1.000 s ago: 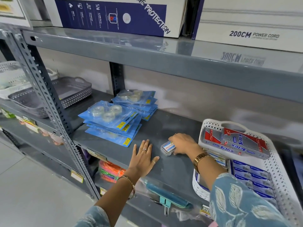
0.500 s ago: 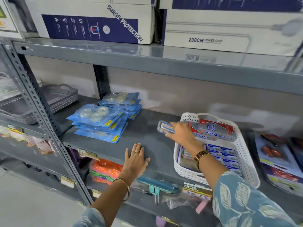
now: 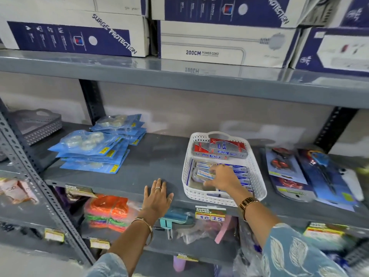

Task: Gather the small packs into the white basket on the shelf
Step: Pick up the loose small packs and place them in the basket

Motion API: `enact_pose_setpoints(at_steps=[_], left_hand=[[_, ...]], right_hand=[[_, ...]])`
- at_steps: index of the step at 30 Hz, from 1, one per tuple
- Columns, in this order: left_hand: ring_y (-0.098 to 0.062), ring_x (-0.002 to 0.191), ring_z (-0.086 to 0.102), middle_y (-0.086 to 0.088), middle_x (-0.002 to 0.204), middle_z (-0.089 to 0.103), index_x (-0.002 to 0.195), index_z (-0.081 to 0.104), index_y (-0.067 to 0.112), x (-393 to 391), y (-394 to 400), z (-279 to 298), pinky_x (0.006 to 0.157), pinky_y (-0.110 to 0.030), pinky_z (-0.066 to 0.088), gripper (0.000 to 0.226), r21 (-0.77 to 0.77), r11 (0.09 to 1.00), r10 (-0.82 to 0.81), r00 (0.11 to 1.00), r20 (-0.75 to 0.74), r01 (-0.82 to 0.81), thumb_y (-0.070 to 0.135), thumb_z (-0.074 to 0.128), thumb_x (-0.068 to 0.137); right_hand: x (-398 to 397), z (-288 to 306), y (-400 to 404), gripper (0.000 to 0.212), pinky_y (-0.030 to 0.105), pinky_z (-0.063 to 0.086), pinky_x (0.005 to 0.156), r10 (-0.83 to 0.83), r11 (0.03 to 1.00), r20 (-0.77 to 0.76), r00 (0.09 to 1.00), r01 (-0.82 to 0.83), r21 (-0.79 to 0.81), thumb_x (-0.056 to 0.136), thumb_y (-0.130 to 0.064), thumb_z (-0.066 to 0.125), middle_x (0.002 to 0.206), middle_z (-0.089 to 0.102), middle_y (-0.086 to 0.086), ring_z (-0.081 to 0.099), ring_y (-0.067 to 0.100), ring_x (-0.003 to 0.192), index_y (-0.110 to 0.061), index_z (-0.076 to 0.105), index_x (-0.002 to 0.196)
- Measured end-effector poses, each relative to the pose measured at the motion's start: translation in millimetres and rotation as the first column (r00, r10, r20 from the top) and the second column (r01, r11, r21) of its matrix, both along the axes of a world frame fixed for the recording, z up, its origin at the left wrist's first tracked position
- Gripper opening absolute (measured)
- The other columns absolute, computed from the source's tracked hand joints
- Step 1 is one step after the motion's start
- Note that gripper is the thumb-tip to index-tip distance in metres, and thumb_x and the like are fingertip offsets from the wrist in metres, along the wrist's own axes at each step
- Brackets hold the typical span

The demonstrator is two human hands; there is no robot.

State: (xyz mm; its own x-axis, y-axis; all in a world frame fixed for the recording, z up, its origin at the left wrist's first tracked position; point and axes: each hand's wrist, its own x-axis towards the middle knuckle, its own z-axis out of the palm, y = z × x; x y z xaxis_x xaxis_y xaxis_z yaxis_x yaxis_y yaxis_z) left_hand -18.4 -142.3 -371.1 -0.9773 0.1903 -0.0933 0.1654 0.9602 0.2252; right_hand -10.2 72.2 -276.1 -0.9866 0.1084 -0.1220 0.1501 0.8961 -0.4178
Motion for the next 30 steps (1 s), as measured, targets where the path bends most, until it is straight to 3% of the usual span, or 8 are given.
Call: enact_pose_setpoints(at_steps=[5, 10, 16, 20, 23, 25, 30], left_hand=[[-0.024, 0.145, 0.003, -0.008, 0.158, 0.005, 0.147, 0.009, 0.008, 4.8, 4.2, 1.5, 0.117, -0.047, 0.003, 0.058, -0.006, 1.0, -0.002, 1.0, 0.005, 0.002, 0.039, 0.021, 0.099], [-0.024, 0.145, 0.004, -0.008, 0.158, 0.005, 0.147, 0.009, 0.009, 4.9, 4.5, 0.4, 0.117, -0.047, 0.003, 0.058, -0.007, 1.0, 0.003, 1.0, 0.004, -0.003, 0.039, 0.02, 0.099], [-0.024, 0.145, 0.004, -0.008, 0.158, 0.005, 0.147, 0.009, 0.009, 5.3, 4.3, -1.5, 0.117, -0.046, 0.003, 0.057, -0.026, 1.0, -0.002, 1.0, -0.012, 0.002, 0.039, 0.019, 0.099], [-0.024, 0.145, 0.003, -0.008, 0.158, 0.005, 0.147, 0.008, 0.009, 6.1, 3.8, -0.9, 0.117, -0.045, 0.002, 0.057, -0.024, 1.0, -0.008, 1.0, -0.011, 0.007, 0.039, 0.018, 0.1], [-0.024, 0.145, 0.003, -0.009, 0.158, 0.005, 0.147, 0.008, 0.009, 5.8, 2.8, -1.7, 0.117, -0.045, 0.002, 0.057, -0.027, 1.0, -0.009, 1.0, -0.015, 0.009, 0.039, 0.018, 0.099], [-0.024, 0.145, 0.003, -0.009, 0.158, 0.004, 0.147, 0.007, 0.009, 5.1, 2.6, -2.7, 0.117, -0.044, 0.002, 0.058, -0.035, 0.999, -0.01, 1.0, -0.013, 0.01, 0.04, 0.018, 0.099], [-0.024, 0.145, 0.001, -0.009, 0.158, 0.002, 0.147, 0.006, 0.009, 5.2, 2.2, -4.9, 0.117, -0.045, 0.0, 0.058, -0.047, 0.999, -0.015, 1.0, -0.006, 0.015, 0.04, 0.016, 0.099]], right_hand=[[3.4, -6.3, 2.8, 0.07, 0.038, 0.05, 0.098, -0.002, 1.0, 0.042, 0.999, 0.002, -0.011, 0.061, -0.041, 0.083, 0.126, 0.064, 0.005, 0.061, 0.023, 0.114, -0.016, 0.06, 0.122], [-0.7, -9.6, 2.5, 0.062, 0.04, 0.047, 0.102, 0.063, 0.998, 0.069, 0.996, -0.063, -0.001, 0.069, -0.029, 0.081, 0.13, 0.06, 0.008, 0.057, 0.025, 0.118, -0.015, 0.058, 0.125], [-9.7, -12.6, 1.2, 0.031, 0.033, 0.05, 0.089, 0.105, 0.994, 0.071, 0.992, -0.107, 0.018, 0.074, -0.015, 0.078, 0.117, 0.066, 0.01, 0.063, 0.026, 0.105, -0.01, 0.069, 0.103], [-15.7, -13.4, -1.5, 0.031, 0.034, 0.049, 0.087, 0.114, 0.993, 0.065, 0.991, -0.114, 0.006, 0.074, -0.013, 0.077, 0.113, 0.066, 0.011, 0.063, 0.026, 0.103, -0.008, 0.068, 0.104], [-20.1, -16.2, -2.4, 0.034, 0.033, 0.049, 0.088, 0.127, 0.992, 0.067, 0.99, -0.127, -0.01, 0.077, -0.01, 0.075, 0.098, 0.063, 0.01, 0.059, 0.02, 0.09, -0.004, 0.067, 0.109], [-22.0, -17.7, -2.6, 0.035, 0.034, 0.05, 0.091, 0.145, 0.989, 0.072, 0.987, -0.145, -0.011, 0.078, -0.009, 0.073, 0.102, 0.068, 0.012, 0.056, 0.016, 0.086, -0.003, 0.067, 0.112], [-24.0, -18.5, -4.5, 0.034, 0.036, 0.051, 0.096, 0.175, 0.983, 0.095, 0.98, -0.18, 0.047, 0.082, -0.009, 0.069, 0.114, 0.069, 0.014, 0.065, 0.027, 0.103, -0.004, 0.067, 0.115]])
